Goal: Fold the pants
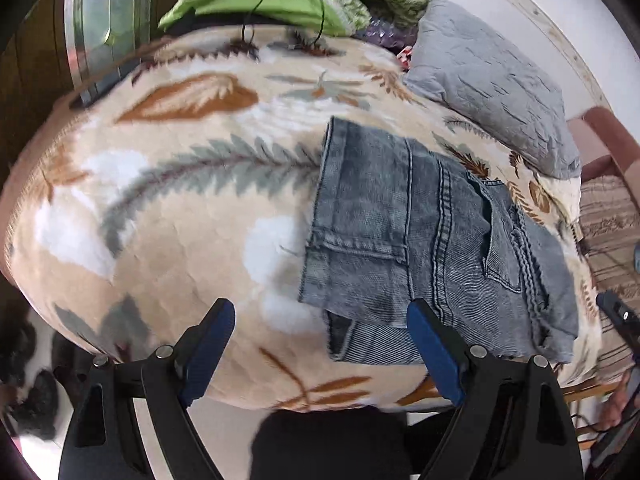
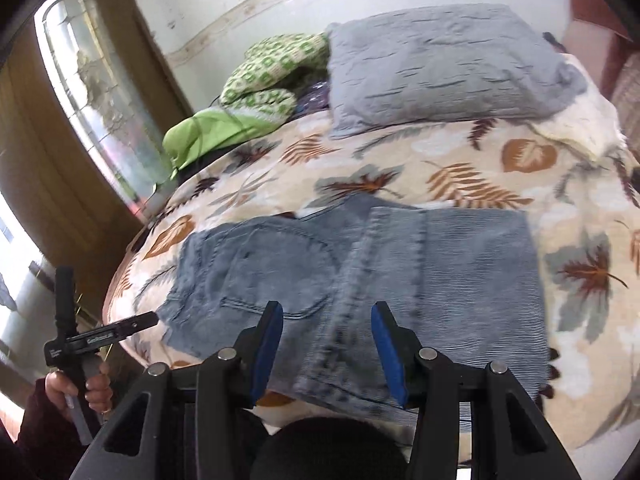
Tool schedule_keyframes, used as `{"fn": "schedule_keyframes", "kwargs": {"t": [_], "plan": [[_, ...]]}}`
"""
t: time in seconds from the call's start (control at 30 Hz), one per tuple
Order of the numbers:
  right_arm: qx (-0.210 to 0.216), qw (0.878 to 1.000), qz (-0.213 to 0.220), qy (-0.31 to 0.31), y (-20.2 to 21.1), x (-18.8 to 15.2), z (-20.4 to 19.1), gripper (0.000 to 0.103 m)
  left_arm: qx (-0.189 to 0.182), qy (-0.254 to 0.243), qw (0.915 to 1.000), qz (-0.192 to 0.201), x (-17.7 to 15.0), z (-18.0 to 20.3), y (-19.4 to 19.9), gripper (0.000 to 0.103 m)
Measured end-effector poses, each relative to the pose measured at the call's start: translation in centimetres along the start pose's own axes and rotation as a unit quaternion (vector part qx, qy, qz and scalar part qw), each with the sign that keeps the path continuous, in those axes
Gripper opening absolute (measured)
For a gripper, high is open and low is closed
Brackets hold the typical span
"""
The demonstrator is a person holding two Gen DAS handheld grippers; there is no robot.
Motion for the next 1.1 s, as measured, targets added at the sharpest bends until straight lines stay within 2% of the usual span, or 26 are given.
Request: {"fn": "schedule_keyframes", "kwargs": {"t": [0.07, 0.27, 0.43, 0.5, 0.57, 0.7, 0.87, 1.0, 1.1], "plan": [[-0.004, 1.000, 0.001, -0.017, 0.2, 0.0, 1.6, 0.050, -0.018, 0.013, 0.9997, -0.007, -0.6, 0.5, -0.5, 0.088], [-0.009, 0.999, 0.002, -0.043, 0.4, -0.3, 4.2, 0.050, -0.033, 0.003, 0.9994, -0.006, -1.1, 2.1, -1.5, 0.088], [-0.008, 0.999, 0.003, -0.045, 0.5, -0.5, 4.6, 0.050, -0.052, 0.038, 0.9979, -0.009, -0.8, 1.4, -2.4, 0.086], [-0.007, 0.999, 0.003, -0.045, 0.4, -0.6, 4.7, 0.050, -0.054, 0.040, 0.9977, -0.012, -0.6, 1.4, -2.8, 0.082], [-0.005, 0.999, 0.001, -0.048, 0.4, -0.7, 4.7, 0.050, -0.056, 0.036, 0.9977, -0.013, -0.4, 1.6, -3.2, 0.067], [-0.007, 0.999, 0.002, -0.048, 0.3, -0.7, 4.9, 0.050, -0.053, 0.023, 0.9982, -0.018, 0.2, 2.1, -3.9, 0.061], [-0.010, 0.998, 0.005, -0.055, 0.3, -0.5, 5.5, 0.050, -0.063, 0.018, 0.9977, -0.018, 0.4, 2.5, -4.0, 0.038], [-0.012, 0.998, 0.004, -0.063, 0.3, -0.4, 6.3, 0.050, -0.063, 0.019, 0.9977, -0.017, 0.6, 2.9, -4.3, 0.037], [-0.012, 0.997, 0.003, -0.073, 0.3, -0.5, 6.9, 0.050, -0.073, 0.035, 0.9966, -0.018, 0.4, 3.0, -4.7, 0.051]]}}
Point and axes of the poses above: each gripper's, at about its wrist camera, not at the fingertips, and y roughly against the way its jaws point, z to its right, x to its top, the point moved 10 cm from there along -y, roughly the way its jaws point, and after that the axes turned 11 degrees about -x, right-handed, at the moved point
